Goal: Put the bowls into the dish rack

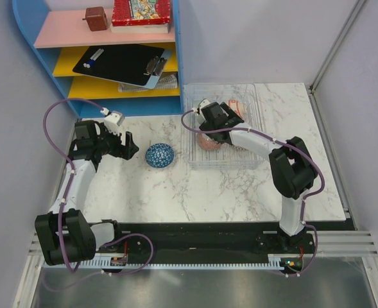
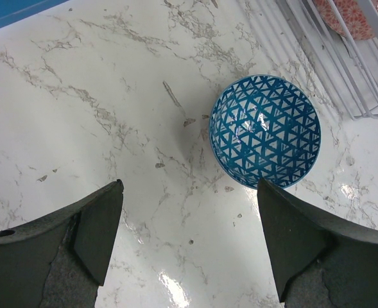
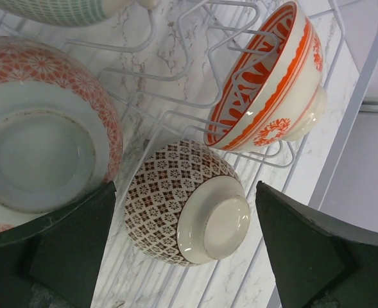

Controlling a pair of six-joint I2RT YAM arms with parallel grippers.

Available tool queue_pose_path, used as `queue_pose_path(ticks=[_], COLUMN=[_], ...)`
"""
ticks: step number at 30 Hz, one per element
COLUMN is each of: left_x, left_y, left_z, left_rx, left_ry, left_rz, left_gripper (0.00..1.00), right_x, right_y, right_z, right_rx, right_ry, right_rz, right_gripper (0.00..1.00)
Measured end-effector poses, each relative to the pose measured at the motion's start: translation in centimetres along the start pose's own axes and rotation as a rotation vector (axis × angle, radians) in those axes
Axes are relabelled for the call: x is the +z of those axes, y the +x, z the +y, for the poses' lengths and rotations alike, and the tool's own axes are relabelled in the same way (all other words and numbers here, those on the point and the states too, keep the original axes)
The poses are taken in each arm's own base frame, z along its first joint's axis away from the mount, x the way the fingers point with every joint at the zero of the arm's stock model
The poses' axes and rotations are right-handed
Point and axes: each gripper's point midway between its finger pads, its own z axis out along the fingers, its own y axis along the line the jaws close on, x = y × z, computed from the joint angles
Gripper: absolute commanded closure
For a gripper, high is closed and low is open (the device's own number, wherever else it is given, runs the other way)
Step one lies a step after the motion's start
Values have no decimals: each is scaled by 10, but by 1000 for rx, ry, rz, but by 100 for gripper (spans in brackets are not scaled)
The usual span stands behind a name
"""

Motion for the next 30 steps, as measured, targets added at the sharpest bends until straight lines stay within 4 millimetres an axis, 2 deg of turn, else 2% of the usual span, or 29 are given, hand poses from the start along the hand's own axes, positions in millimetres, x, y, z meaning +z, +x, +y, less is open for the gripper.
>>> queue_pose_path(ticks=[13,18,23,25,27,30], left_x=[1,6,12,14,17,19], left_y=[4,11,22,26,29,32], left_z=[-6,-8,-7,-7,-7,-10], left_rx=[-8,-27,-36,-40,-43,-37], left_ry=[30,56,72,79,86,98], left_rz=[4,26,59,73,84,92], left_gripper=[9,9,9,9,9,9], right_x=[-12,-17,-26,-39,-61,-112], right_y=[-26,-30,-28,-26,-28,-36], right_z=[33,35,27,17,0,-40], right_rx=[48,28,-11,-15,3,67], right_ry=[-94,-64,-48,-75,-121,-181], right_rz=[-91,-98,-91,-85,-104,-198], right_gripper=[3,3,2,3,2,3])
